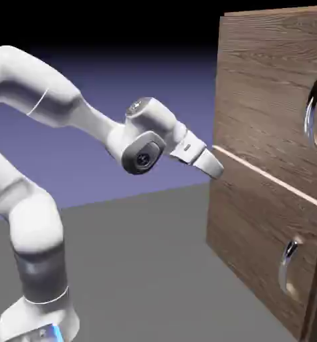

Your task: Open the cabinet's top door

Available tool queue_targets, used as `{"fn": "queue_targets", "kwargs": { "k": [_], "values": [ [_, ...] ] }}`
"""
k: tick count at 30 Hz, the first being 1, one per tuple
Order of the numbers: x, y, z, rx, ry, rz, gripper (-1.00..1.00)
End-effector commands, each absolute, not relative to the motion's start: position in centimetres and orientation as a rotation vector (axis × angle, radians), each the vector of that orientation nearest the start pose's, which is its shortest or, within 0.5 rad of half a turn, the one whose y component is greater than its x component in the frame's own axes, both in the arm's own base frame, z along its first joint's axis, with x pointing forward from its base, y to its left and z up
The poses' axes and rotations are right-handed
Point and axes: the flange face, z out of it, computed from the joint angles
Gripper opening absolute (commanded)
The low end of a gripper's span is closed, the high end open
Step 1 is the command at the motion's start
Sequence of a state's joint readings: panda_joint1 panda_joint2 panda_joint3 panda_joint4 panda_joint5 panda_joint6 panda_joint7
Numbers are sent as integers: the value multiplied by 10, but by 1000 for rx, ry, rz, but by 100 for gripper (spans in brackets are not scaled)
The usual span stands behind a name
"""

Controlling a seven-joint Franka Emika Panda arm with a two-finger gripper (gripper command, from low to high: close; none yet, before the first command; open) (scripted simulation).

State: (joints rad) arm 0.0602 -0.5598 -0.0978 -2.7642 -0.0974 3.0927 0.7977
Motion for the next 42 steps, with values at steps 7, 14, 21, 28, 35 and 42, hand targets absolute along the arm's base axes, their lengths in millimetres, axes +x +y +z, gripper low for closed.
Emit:
{"fn": "queue_targets", "kwargs": {
  "k": [7,14,21,28,35,42],
  "values": [
    [416,-53,539,-2179,927,-1342,0],
    [422,-106,578,-1987,890,-1509,0],
    [419,-160,597,-1845,827,-1634,0],
    [408,-213,599,-1771,742,-1712,0],
    [410,-242,593,-1761,689,-1729,0],
    [448,-239,593,-1763,686,-1732,0]
  ]
}}
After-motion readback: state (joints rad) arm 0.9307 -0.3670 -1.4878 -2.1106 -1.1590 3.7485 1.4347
